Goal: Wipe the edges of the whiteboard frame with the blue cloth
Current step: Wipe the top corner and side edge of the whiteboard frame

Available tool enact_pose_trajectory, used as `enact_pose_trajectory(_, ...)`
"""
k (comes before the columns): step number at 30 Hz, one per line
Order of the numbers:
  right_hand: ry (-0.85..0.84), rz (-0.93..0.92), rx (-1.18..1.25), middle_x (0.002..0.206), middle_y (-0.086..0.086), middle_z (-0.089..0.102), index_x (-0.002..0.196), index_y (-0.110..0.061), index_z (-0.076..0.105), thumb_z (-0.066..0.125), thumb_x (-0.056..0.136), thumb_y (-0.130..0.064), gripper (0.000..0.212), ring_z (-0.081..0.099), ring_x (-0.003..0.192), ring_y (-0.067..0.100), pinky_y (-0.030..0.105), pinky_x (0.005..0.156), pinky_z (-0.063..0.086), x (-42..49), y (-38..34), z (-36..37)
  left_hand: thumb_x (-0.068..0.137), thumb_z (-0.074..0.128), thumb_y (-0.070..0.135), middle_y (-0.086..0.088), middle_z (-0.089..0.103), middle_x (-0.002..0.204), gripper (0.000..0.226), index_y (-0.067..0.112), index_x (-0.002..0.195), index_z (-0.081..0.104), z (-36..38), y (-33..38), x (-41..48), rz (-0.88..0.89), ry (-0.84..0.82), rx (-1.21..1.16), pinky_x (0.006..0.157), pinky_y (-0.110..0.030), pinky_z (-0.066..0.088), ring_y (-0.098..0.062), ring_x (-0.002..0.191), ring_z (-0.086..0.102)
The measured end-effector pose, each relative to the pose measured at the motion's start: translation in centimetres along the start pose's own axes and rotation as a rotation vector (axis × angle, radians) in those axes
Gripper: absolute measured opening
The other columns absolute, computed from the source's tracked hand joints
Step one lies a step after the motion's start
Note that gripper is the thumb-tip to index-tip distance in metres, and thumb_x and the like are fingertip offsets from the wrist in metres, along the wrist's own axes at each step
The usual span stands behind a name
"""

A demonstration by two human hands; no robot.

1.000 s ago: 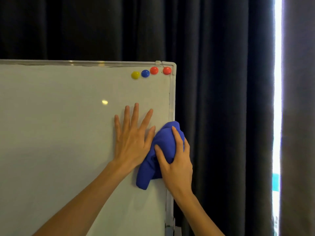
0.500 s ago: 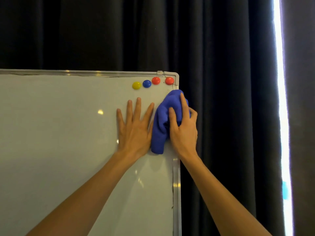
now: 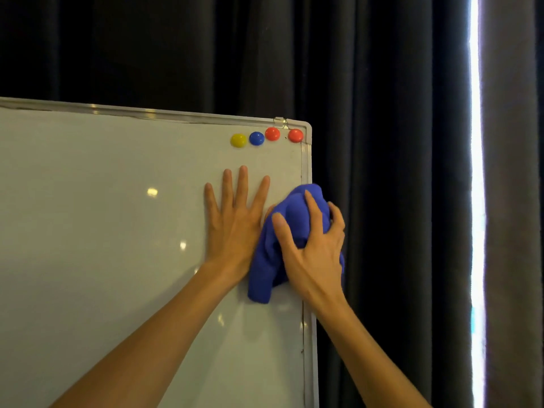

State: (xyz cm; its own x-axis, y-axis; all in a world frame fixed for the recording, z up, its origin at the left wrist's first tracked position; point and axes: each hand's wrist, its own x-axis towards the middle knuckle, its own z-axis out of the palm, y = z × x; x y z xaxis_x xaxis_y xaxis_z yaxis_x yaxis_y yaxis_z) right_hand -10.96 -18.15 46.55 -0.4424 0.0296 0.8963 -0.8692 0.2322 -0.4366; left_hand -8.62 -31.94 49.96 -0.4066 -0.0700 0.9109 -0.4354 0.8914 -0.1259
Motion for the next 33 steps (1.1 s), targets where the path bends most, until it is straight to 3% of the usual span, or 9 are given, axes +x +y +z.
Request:
enact_pose_trajectory(4,0.054,-0.019,-0.011,0.154,0.002,0.02,0.148,-0.04,0.025,0.048,0.08,-0.074,0.08,0.037,0.134,0.025,0.044,0.101,0.042,5.6,-0.9,1.1,0.09,0.033,0.073,-0.018,-0.015,0.166,0.098,0.025,0.15,-0.03,0.0,0.0,-0.1,0.02,0.007,-0.028,0.12,-0.065,-0.003,-0.042,0.152,-0.013)
enact_pose_trajectory(7,0.072,-0.012,0.039,0.142,0.001,0.036,0.147,-0.042,0.026,0.052,0.087,-0.063,0.069,0.055,0.103,0.014,0.039,0.084,0.054,8.7,-0.8,1.7,0.095,0.024,0.063,-0.017,-0.002,0.168,0.081,0.025,0.153,-0.017,-0.3,0.1,-0.2,0.013,0.069,-0.095,0.12,-0.065,0.002,-0.041,0.154,-0.003)
enact_pose_trajectory(10,0.057,-0.03,0.071,0.125,-0.003,0.046,0.144,-0.047,0.027,0.049,0.09,-0.062,0.06,0.052,0.08,0.001,0.021,0.069,0.048,9.1,0.0,1.8,0.093,0.013,0.062,-0.017,-0.003,0.168,0.077,0.025,0.154,-0.018,-0.2,0.1,-0.1,0.011,0.062,-0.081,0.12,-0.065,0.001,-0.042,0.154,-0.004)
enact_pose_trajectory(15,0.028,-0.001,0.119,0.118,-0.006,0.056,0.139,-0.048,0.031,0.052,0.088,-0.063,0.057,0.06,0.088,0.005,0.026,0.073,0.053,5.6,1.5,1.6,0.094,0.03,0.068,-0.021,-0.016,0.166,0.093,0.022,0.157,-0.022,0.6,0.1,-0.2,0.018,0.001,0.016,0.119,-0.067,-0.002,-0.045,0.152,-0.012)
enact_pose_trajectory(20,-0.036,0.056,0.298,0.124,-0.026,0.057,0.137,-0.058,0.031,0.057,0.08,-0.07,0.064,0.063,0.104,0.001,0.024,0.082,0.053,-0.8,3.0,0.3,0.095,-0.009,0.056,-0.016,-0.013,0.167,0.071,0.026,0.159,-0.015,-0.2,0.3,-0.1,-0.018,0.017,-0.051,0.121,-0.062,0.001,-0.04,0.153,-0.01)
enact_pose_trajectory(25,-0.088,0.087,0.33,0.123,-0.024,0.056,0.136,-0.056,0.03,0.05,0.075,-0.081,0.068,0.064,0.101,0.003,0.029,0.084,0.055,-1.9,3.2,-0.3,0.093,-0.013,0.055,-0.015,-0.013,0.167,0.073,0.027,0.16,-0.013,-0.4,0.3,-0.3,-0.028,0.02,-0.083,0.122,-0.061,0.0,-0.038,0.154,-0.011)
enact_pose_trajectory(27,-0.091,0.088,0.291,0.135,-0.014,0.046,0.136,-0.058,0.027,0.044,0.073,-0.086,0.071,0.06,0.105,0.007,0.032,0.086,0.053,0.5,2.2,-0.3,0.097,-0.003,0.058,-0.017,-0.016,0.167,0.072,0.025,0.159,-0.017,0.0,0.3,-0.2,-0.015,0.006,-0.035,0.121,-0.063,0.0,-0.041,0.153,-0.012)
enact_pose_trajectory(30,-0.094,0.07,0.266,0.153,-0.009,0.021,0.145,-0.051,0.023,0.047,0.074,-0.083,0.082,0.042,0.131,0.019,0.047,0.103,0.045,5.4,0.6,0.3,0.096,0.026,0.065,-0.019,-0.016,0.166,0.088,0.023,0.157,-0.021,0.4,0.2,-0.2,0.003,-0.01,0.014,0.12,-0.065,-0.003,-0.044,0.152,-0.012)
enact_pose_trajectory(33,-0.075,0.01,0.197,0.16,-0.006,0.014,0.152,-0.036,0.021,0.06,0.078,-0.069,0.091,0.031,0.141,0.021,0.05,0.109,0.038,8.8,-0.5,0.9,0.091,0.016,0.065,-0.017,-0.01,0.168,0.085,0.023,0.159,-0.016,0.0,0.2,-0.4,0.0,0.023,-0.019,0.121,-0.064,-0.001,-0.041,0.153,-0.008)
